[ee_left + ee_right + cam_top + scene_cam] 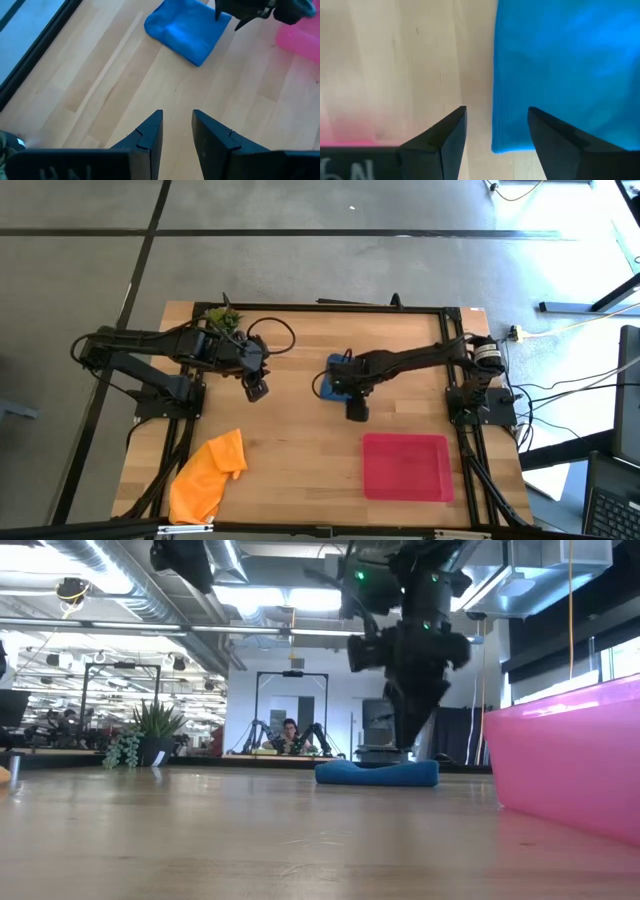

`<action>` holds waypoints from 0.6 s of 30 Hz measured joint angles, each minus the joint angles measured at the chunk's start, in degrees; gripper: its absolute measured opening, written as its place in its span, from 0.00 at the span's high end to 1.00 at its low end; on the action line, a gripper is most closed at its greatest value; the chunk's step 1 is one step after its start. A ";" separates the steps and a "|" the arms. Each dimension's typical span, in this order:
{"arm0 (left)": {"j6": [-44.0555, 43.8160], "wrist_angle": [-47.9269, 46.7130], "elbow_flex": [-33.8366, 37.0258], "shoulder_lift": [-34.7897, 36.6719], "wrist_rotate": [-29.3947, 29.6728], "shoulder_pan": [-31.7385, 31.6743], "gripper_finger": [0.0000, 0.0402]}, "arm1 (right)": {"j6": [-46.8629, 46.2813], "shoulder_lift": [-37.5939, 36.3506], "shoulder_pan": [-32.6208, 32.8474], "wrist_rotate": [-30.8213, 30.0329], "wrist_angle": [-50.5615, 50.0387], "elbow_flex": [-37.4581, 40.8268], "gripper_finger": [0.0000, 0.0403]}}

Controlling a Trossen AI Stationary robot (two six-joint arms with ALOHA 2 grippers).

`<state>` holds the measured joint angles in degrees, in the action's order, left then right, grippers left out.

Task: Roll microfiber towels into tight, uniform cylinder then place into a basket
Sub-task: Roll the blue microfiber towel

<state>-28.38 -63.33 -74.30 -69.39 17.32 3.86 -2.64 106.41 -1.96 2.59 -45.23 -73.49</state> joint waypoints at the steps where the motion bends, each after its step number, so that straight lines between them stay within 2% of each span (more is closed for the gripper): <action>1: 0.00 0.07 -0.03 -0.29 0.04 0.01 0.76 | 0.20 0.00 -0.09 -0.20 0.54 0.69 0.48; 6: 0.01 0.03 -0.03 -1.29 0.07 0.01 0.76 | 1.45 0.04 -0.11 -0.88 3.95 3.91 0.48; 11: 0.02 -0.19 0.02 -2.51 0.00 0.02 0.76 | 1.47 0.46 -0.12 -6.11 5.24 5.97 0.48; 18: 0.03 -0.03 -0.01 -4.02 -0.04 0.01 0.76 | 1.66 0.44 -0.13 -6.62 12.06 9.46 0.52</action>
<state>-28.35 -63.36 -74.30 -73.41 17.28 3.87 -0.98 106.85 -2.09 -4.03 -33.17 -64.03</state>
